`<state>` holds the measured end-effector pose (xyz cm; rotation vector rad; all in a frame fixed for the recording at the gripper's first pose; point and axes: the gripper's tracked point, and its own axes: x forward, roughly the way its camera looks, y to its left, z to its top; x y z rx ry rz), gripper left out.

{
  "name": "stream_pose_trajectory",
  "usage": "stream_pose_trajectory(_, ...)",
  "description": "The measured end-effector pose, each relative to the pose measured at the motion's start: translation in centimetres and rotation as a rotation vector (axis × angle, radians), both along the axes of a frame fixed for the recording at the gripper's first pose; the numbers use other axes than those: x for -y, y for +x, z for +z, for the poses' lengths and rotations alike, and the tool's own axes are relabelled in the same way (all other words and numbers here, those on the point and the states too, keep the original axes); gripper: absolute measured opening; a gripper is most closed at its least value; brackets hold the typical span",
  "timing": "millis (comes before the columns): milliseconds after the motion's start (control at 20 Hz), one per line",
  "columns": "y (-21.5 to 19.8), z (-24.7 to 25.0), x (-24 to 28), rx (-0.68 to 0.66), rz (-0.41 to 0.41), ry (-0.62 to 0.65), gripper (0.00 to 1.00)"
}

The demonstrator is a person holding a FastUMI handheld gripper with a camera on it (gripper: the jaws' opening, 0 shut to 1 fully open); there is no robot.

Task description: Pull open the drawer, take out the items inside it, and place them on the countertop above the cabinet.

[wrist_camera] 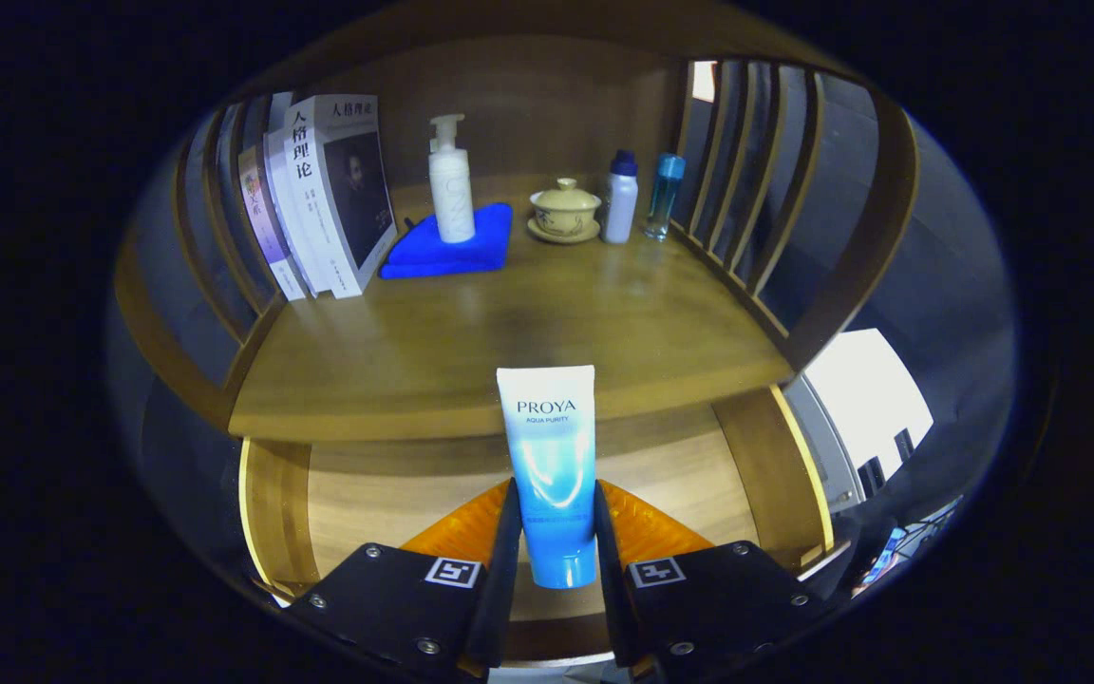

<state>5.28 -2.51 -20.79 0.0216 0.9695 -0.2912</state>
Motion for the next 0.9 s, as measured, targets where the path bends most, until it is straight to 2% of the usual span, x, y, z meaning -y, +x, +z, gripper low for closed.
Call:
stream_pose_trajectory(550, 9.6, 0.4, -1.1, 0.038, 0.089, 0.005, 0.42)
stream_pose_trajectory(750, 11.7, -0.9, -0.9, 0.043, 0.147, -0.010, 0.43)
stream_pose_trajectory(900, 12.3, -1.9, 0.0, 0.026, 0.136, -0.011, 0.43)
